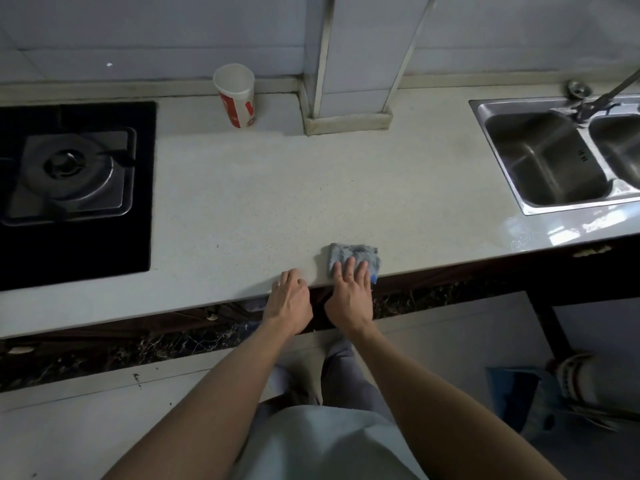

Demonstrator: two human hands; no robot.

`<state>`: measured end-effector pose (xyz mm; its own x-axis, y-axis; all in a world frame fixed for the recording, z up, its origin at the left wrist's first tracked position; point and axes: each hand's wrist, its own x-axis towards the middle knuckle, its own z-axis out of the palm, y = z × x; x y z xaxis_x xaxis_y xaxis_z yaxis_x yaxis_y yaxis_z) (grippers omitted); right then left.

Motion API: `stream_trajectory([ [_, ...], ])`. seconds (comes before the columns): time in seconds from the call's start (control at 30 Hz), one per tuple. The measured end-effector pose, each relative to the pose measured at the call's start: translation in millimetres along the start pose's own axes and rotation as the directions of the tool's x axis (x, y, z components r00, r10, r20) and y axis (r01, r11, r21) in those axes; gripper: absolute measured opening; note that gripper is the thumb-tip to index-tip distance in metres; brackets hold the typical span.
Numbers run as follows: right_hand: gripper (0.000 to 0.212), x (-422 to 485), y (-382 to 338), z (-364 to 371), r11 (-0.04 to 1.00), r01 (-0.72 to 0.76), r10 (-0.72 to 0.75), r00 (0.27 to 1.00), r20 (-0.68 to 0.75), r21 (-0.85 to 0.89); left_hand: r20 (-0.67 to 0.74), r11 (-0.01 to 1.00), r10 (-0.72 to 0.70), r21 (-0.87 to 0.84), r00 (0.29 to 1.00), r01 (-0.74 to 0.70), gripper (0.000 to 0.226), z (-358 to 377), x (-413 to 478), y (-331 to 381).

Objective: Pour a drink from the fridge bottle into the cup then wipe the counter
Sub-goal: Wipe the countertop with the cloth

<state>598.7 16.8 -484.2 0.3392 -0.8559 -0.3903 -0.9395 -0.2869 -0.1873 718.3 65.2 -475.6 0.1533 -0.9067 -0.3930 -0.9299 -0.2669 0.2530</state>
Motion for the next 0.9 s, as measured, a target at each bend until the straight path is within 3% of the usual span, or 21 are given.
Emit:
stream_trajectory([
  [0.23, 0.073, 1.1, -40.7, 10.3, 0.966, 0.228, -0.217, 0.971, 0.101, -0.120, 0.000, 0.998, -0.052, -0.043, 0.999, 0.052, 0.041, -4.2, -8.8, -22.4],
  [0.37, 0.071, 20.5, -46.6, 5.5, 0.933, 0.311, -0.288, 0.947, 0.144, -0.183, 0.017, 0.996, -0.067, -0.061, 0.998, 0.068, 0.031, -14.8, 0.1, -26.5],
  [0.57, 0.083, 71.6, -58.8, -17.4, 0.920, 0.334, -0.297, 0.935, 0.191, -0.206, 0.035, 0.994, -0.092, -0.063, 0.995, 0.094, 0.028, -41.1, 30.2, -38.0],
  [0.9, 0.085, 187.5, -78.4, -55.0, 0.873, 0.414, -0.372, 0.907, 0.198, -0.258, -0.102, 0.998, -0.051, -0.033, 0.994, 0.048, 0.041, -69.3, 115.5, -70.5],
])
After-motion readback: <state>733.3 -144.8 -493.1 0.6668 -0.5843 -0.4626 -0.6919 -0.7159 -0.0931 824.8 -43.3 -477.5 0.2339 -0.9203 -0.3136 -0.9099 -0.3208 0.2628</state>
